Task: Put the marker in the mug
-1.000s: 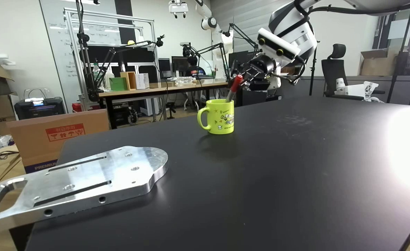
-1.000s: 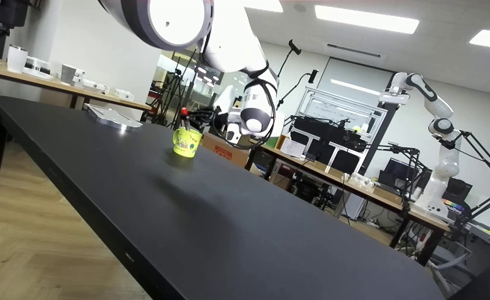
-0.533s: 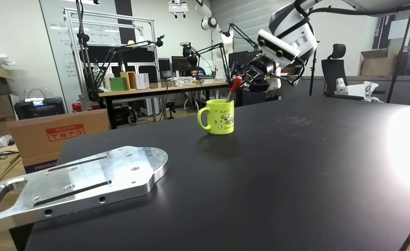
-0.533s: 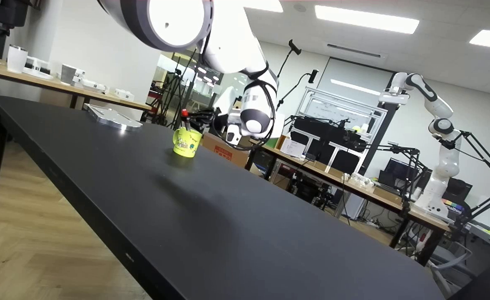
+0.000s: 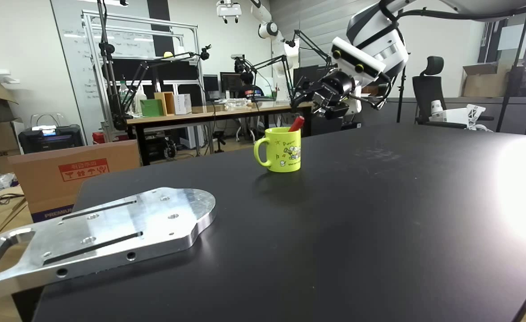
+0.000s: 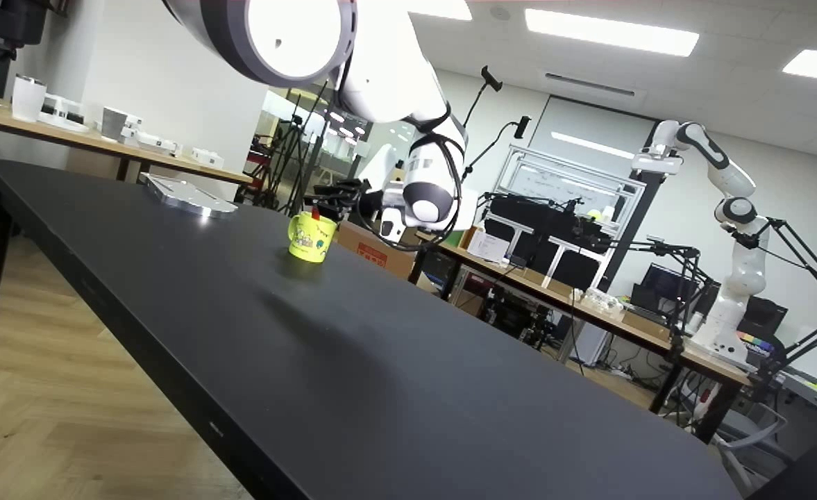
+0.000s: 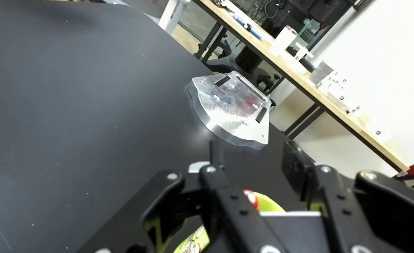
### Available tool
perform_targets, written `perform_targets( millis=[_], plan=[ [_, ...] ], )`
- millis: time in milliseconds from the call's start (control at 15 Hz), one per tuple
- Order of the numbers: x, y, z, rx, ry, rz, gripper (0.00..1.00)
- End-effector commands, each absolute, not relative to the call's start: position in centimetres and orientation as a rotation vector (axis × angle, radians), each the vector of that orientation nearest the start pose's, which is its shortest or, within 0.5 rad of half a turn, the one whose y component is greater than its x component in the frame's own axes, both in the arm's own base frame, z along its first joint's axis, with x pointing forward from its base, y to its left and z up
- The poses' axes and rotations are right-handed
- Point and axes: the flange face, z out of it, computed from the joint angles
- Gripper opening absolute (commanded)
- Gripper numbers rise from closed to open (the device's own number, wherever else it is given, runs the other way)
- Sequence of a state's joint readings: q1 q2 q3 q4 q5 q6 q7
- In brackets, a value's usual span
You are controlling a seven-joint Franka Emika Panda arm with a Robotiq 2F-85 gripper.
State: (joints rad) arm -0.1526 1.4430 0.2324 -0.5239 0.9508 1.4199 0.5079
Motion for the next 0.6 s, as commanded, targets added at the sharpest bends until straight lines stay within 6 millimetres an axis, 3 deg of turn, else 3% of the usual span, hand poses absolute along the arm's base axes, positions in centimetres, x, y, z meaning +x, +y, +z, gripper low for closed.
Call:
perform_targets(
  millis=[0,200,267,333,400,533],
  plan=[
    [76.7,4.4,18.0,-1.793,0.648,0.810,0.80],
    [77.1,4.4,20.1,-1.790,0.614,0.779,1.00],
    [77.2,4.4,20.5,-1.784,0.613,0.772,1.00],
    [76.9,4.7,18.9,-1.802,0.621,0.781,0.89],
    [77.0,4.7,19.4,-1.801,0.614,0.772,0.96],
    [77.1,4.7,19.8,-1.800,0.610,0.765,1.00]
  ],
)
